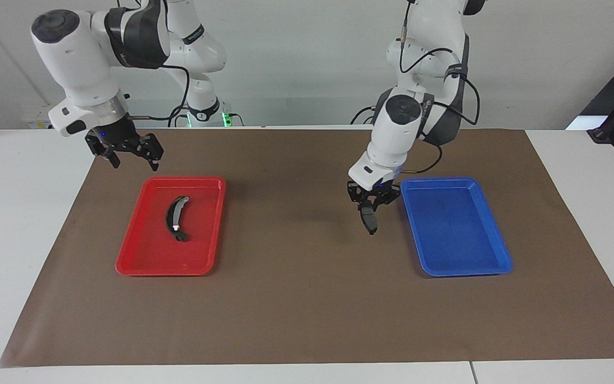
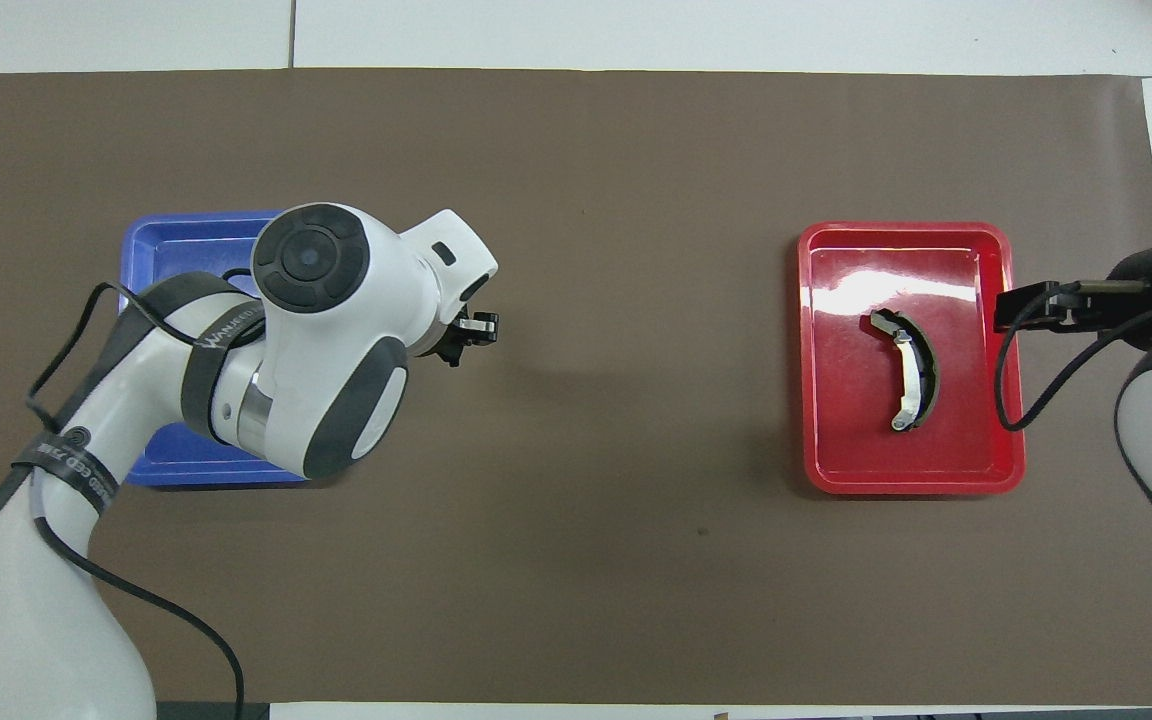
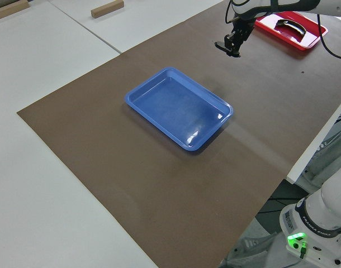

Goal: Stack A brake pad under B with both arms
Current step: 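Set the small pad mid-table while the right gripper grasps the curved pad, then withdraw the left gripper to rest while the right gripper lifts the curved pad, then carry the curved pad with the right gripper toward the small pad, then lower the curved pad onto the small pad and open the right gripper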

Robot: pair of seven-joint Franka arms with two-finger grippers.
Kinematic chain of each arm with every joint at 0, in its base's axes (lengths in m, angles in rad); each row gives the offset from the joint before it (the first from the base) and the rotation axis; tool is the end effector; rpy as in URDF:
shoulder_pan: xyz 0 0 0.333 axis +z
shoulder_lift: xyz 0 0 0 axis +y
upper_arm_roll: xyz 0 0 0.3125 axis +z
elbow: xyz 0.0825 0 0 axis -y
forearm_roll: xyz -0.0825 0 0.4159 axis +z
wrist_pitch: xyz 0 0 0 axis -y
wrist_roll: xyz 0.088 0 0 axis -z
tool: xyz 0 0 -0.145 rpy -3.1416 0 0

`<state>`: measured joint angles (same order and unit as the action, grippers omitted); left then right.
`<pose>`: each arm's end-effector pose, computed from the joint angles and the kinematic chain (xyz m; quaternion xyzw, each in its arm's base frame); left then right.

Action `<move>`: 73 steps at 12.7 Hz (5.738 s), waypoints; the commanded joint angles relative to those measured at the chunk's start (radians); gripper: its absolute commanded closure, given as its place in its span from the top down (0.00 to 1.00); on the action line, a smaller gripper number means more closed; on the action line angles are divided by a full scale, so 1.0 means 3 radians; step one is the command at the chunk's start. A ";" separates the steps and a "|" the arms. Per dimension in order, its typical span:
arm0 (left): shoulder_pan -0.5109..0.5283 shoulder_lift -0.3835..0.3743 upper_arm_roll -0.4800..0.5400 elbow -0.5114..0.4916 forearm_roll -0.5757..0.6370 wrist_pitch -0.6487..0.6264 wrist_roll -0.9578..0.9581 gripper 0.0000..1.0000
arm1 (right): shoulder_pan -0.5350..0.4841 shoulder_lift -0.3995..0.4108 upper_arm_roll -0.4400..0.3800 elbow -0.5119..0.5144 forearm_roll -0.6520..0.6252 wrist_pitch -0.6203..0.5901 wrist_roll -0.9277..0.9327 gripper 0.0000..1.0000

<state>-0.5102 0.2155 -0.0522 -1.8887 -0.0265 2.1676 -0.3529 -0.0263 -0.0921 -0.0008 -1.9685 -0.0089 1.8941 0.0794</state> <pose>0.5447 -0.3445 0.3413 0.9947 -0.0967 0.0211 0.0291 0.5652 -0.0163 0.4619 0.9986 -0.0518 0.0090 0.0040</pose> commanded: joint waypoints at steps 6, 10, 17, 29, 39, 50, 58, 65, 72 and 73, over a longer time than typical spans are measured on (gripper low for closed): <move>-0.0482 0.0544 0.0057 -0.0060 -0.0024 0.0562 -0.0184 0.01 | -0.0050 0.0307 0.0013 -0.1118 0.0112 0.1611 -0.0152 1.00; -0.0549 0.0565 0.0062 -0.0071 -0.0024 0.0552 -0.0184 0.52 | -0.0055 0.0511 0.0013 -0.1210 0.0112 0.1933 -0.0208 1.00; 0.0002 -0.0011 0.0082 -0.0055 -0.0024 -0.0376 -0.0046 1.00 | -0.0066 0.0614 0.0013 -0.1205 0.0112 0.1801 -0.0413 0.99; 0.1675 -0.0411 0.0143 0.0486 0.0032 -0.1467 0.1738 1.00 | -0.0071 0.0599 0.0008 -0.1277 0.0112 0.1822 -0.0653 0.70; 0.1685 -0.0780 0.0149 0.0732 0.0083 -0.2030 0.1754 1.00 | 0.0011 0.0578 0.0043 -0.0604 0.0107 0.0898 -0.0418 0.00; 0.1685 -0.0785 0.0149 0.0732 0.0170 -0.2035 0.1407 1.00 | 0.1692 0.1384 0.0043 0.1021 0.0055 0.0258 0.1737 0.00; 0.1691 -0.0795 0.0154 0.0702 0.0155 -0.2005 0.1268 1.00 | 0.2138 0.1969 0.0043 0.1275 0.0096 0.0635 0.2082 0.00; 0.1685 -0.0795 0.0154 0.0702 0.0134 -0.2000 0.1258 1.00 | 0.2184 0.1954 0.0049 0.0988 0.0112 0.0793 0.2108 0.00; 0.1685 -0.0795 0.0154 0.0702 0.0134 -0.1995 0.1253 1.00 | 0.2199 0.1933 0.0069 0.0855 0.0112 0.1009 0.2256 0.00; 0.1685 -0.0795 0.0154 0.0702 0.0134 -0.1995 0.1253 1.00 | 0.2199 0.1933 0.0069 0.0860 0.0112 0.1019 0.2256 0.00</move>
<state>-0.0085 -0.0022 -0.0018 -1.6612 0.0079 1.5703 0.0321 0.6346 0.5154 0.0162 -1.6817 0.0169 2.1774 0.7383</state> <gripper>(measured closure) 0.000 0.568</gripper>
